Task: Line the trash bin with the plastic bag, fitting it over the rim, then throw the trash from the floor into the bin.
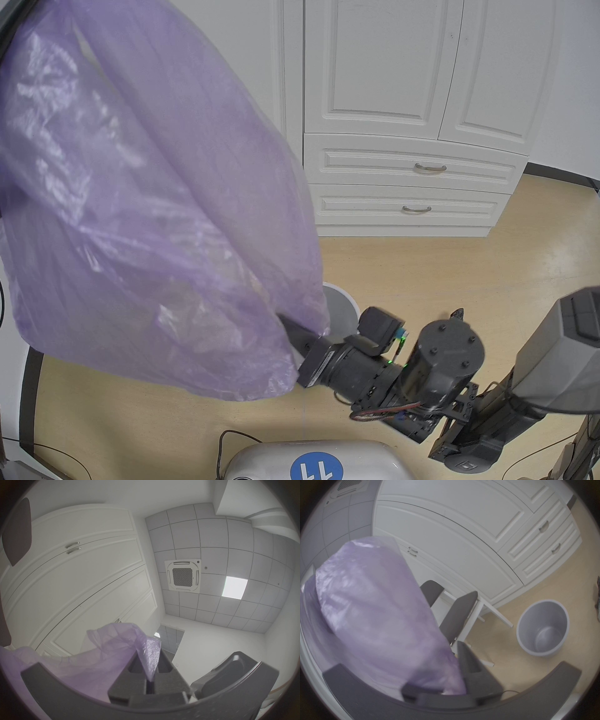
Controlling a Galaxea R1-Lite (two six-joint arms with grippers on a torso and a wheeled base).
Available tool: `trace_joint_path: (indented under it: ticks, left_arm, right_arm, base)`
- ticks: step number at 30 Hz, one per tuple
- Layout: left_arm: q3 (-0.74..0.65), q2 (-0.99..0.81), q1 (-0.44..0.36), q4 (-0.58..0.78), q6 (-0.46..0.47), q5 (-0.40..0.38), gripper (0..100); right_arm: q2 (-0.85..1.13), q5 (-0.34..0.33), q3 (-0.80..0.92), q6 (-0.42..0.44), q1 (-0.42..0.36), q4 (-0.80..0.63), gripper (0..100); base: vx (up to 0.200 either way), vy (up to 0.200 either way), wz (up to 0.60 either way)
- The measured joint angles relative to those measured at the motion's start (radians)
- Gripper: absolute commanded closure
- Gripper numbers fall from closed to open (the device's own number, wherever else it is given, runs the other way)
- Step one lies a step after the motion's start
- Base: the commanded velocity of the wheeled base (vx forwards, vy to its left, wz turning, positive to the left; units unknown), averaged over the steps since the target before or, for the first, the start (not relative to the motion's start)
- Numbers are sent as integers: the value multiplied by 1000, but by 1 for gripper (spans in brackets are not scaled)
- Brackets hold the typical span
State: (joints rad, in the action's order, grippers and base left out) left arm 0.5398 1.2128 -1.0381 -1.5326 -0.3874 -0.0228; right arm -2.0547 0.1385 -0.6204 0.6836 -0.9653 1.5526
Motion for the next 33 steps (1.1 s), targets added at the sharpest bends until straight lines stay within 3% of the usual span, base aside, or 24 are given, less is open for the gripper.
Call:
trace_joint_path:
  ticks: [4,8,14,20,25,33]
  left_arm:
    - [-17,6,12,0,-6,-3,100]
    - [-34,19,48,5,-12,-24,100]
    - [-56,54,149,95,-14,-85,100]
    - [-60,100,289,381,3,-134,100]
    - [-33,165,410,618,50,-156,100]
    - [0,357,537,647,215,-125,100]
  right_arm:
    - [56,-19,18,-119,58,-19,100]
    - [134,-31,25,-224,127,-193,100]
    - [280,-42,-19,-247,214,-588,100]
    - [426,-52,-95,-251,326,-898,100]
    - [507,-56,-136,-261,390,-974,100]
    - [553,-59,-147,-332,426,-1058,100]
  base:
    - [0,0,0]
    - [0,0,0]
    - [0,0,0]
    - [0,0,0]
    - [0,0,0]
    - [0,0,0]
